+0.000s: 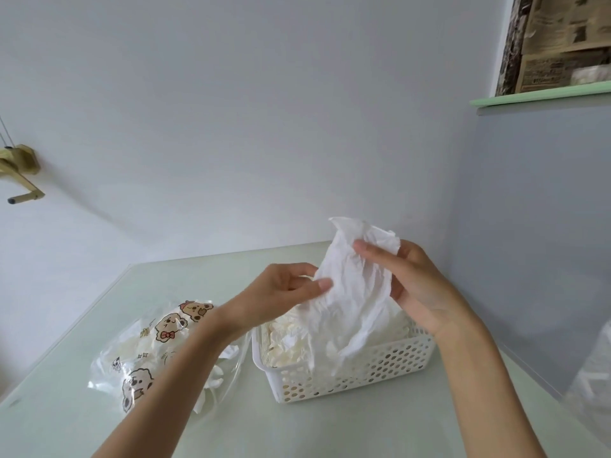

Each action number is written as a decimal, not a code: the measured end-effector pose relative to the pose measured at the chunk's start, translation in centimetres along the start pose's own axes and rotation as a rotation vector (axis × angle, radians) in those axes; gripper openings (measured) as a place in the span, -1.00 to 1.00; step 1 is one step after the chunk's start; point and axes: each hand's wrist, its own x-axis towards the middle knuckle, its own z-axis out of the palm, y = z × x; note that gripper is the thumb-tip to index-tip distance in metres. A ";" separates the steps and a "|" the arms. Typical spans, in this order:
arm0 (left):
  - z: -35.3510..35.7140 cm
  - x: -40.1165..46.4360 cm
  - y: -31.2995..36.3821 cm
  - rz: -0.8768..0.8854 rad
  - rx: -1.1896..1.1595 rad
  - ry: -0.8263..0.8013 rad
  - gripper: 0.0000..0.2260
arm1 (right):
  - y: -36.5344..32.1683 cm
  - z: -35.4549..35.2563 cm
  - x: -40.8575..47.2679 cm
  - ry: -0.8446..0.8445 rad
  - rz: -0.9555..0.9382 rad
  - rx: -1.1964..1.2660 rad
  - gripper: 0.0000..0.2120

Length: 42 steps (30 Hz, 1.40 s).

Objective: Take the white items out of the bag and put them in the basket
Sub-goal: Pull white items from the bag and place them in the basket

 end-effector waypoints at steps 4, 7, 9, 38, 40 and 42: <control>-0.5 -0.6 1.2 0.052 -0.038 0.191 -0.77 | 0.0 -2.1 -0.1 -0.008 0.062 0.043 -0.69; -0.9 -0.7 2.3 0.083 0.019 0.214 -0.81 | -0.3 -3.2 -0.1 -0.135 0.183 -0.027 -0.61; -0.9 -0.5 2.8 0.105 0.085 0.206 -0.86 | -0.6 -3.0 -0.2 -0.202 0.250 -0.158 -0.61; 1.2 2.4 0.2 0.189 -0.149 0.978 -0.81 | 0.5 5.9 4.4 0.591 -0.437 -0.350 -0.90; 0.1 1.0 0.5 0.286 0.001 0.982 -0.81 | 0.1 6.4 3.1 0.483 -0.524 -0.364 -0.89; -1.4 -0.8 0.8 0.351 0.200 0.998 -0.84 | -0.2 6.9 1.8 0.360 -0.582 -0.394 -0.89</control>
